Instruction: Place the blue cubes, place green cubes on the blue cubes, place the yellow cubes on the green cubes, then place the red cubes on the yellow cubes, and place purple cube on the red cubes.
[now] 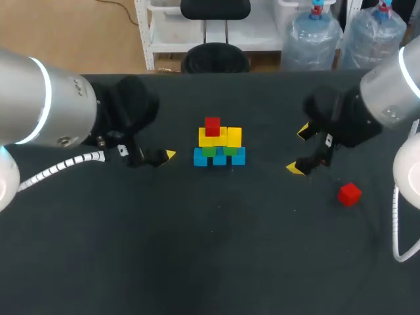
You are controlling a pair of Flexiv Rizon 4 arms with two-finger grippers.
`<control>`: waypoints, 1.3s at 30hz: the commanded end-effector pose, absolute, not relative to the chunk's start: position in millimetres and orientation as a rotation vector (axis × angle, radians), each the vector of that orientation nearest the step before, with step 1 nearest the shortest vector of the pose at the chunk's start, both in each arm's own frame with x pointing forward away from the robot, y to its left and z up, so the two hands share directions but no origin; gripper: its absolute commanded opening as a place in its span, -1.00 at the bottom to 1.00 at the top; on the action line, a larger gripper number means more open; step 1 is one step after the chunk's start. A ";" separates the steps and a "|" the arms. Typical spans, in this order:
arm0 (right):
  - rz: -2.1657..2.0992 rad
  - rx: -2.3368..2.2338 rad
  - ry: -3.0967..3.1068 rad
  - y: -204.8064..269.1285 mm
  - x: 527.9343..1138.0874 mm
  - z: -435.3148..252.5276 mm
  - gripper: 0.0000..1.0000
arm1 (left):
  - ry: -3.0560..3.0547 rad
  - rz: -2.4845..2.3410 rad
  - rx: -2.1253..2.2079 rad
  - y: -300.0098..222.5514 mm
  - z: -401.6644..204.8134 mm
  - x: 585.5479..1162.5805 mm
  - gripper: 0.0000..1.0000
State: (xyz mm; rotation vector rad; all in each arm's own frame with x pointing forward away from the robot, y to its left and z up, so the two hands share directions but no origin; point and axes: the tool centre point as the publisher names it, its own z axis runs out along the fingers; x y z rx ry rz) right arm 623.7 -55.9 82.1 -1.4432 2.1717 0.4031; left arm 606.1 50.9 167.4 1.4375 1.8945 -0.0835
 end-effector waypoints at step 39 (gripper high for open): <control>-0.089 -1.041 2.432 -138.8 561.6 55.0 1.00 | 1.895 -0.077 1.433 50.4 166.5 605.4 1.00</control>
